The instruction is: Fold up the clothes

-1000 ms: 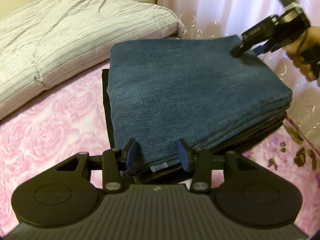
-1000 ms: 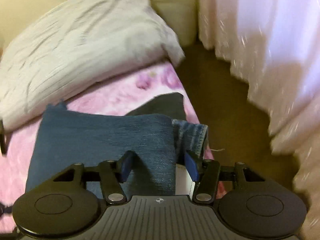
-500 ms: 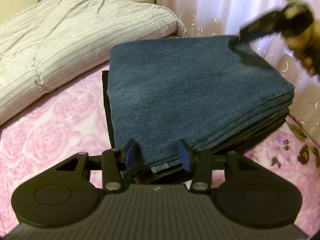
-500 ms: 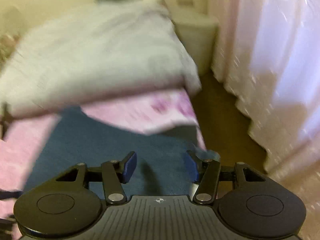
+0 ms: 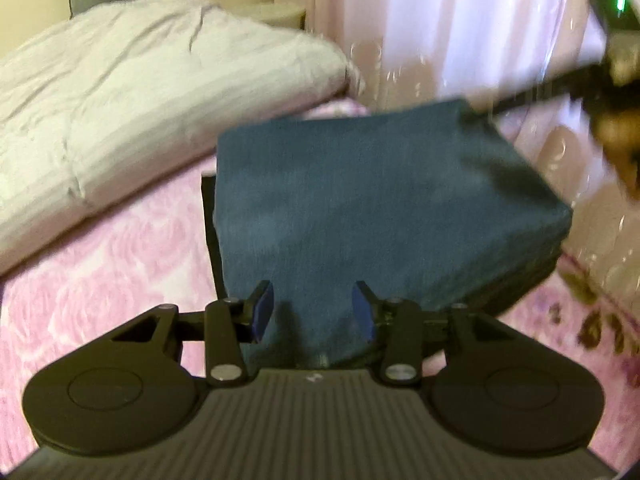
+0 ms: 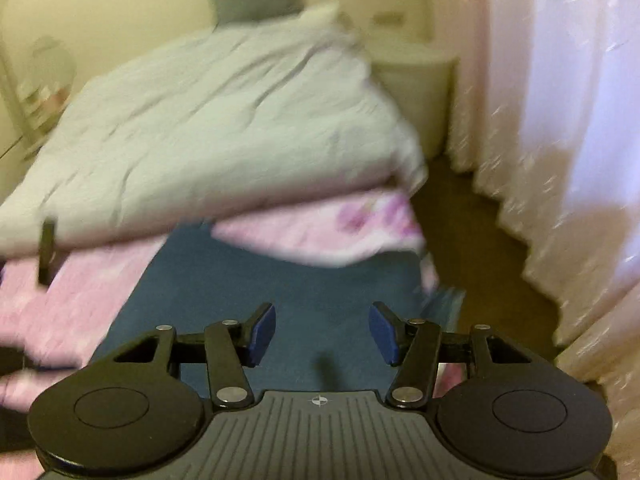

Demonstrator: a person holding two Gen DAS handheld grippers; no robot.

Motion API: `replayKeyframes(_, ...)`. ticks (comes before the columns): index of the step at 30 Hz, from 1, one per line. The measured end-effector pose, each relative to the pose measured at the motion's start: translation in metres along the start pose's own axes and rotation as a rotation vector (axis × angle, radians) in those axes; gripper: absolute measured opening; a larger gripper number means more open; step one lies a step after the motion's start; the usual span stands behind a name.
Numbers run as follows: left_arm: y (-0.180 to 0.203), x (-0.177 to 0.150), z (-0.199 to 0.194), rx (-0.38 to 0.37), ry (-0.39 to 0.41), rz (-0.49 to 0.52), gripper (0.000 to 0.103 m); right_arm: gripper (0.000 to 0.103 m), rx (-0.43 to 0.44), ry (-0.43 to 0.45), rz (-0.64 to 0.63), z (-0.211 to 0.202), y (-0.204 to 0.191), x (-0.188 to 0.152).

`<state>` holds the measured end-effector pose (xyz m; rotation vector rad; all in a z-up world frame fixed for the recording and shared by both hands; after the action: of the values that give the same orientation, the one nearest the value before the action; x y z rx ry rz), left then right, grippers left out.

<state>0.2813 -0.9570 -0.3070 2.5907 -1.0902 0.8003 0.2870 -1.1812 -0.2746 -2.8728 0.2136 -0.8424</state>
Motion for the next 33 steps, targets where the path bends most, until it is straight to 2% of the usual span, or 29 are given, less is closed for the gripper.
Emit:
replayKeyframes(2, -0.001, 0.01, 0.006, -0.008, -0.002, 0.003, 0.038, 0.055, 0.008, -0.038, 0.039, 0.023, 0.013, -0.012)
replayKeyframes(4, -0.004, 0.008, 0.014, -0.013, -0.022, -0.003, 0.038, 0.055, -0.002, -0.044, 0.017, 0.036, 0.019, -0.018)
replayKeyframes(9, -0.01, 0.004, 0.035, -0.026, -0.074, -0.019, 0.039, 0.055, -0.006, -0.047, -0.007, 0.015, 0.001, -0.018)
replayKeyframes(14, -0.017, 0.0, 0.056, -0.038, -0.125, -0.034, 0.042, 0.055, 0.028, -0.083, -0.044, 0.013, -0.013, -0.052)
replayKeyframes(17, -0.016, -0.001, 0.037, -0.036, -0.098, -0.035, 0.036, 0.055, 0.032, -0.058, -0.032, -0.006, -0.016, -0.055)
replayKeyframes(21, -0.007, -0.007, 0.01, -0.046, -0.072, -0.021, 0.037, 0.055, 0.031, -0.037, -0.08, -0.035, -0.033, -0.071)
replayKeyframes(24, 0.002, -0.018, 0.016, -0.053, -0.096, 0.021, 0.037, 0.055, 0.024, -0.102, -0.119, -0.022, -0.039, -0.096)
replayKeyframes(29, 0.006, -0.023, 0.017, -0.035, -0.113, 0.041, 0.043, 0.055, 0.004, -0.112, -0.165, -0.01, -0.04, -0.105)
replayKeyframes(33, 0.006, -0.023, 0.014, -0.013, -0.121, 0.041, 0.044, 0.056, -0.053, -0.113, -0.271, -0.005, -0.05, -0.116)
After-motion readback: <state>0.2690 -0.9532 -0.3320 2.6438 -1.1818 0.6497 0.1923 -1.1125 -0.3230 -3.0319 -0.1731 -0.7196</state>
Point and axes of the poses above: each gripper's, at about its wrist camera, not at the fingertips, and z roughly the way its jaws point, y to its right, x to its top, the point moved 9 cm from there along z, roughly the way its jaws point, and after that the axes turned 7 degrees about -y, right-handed, at the moved point
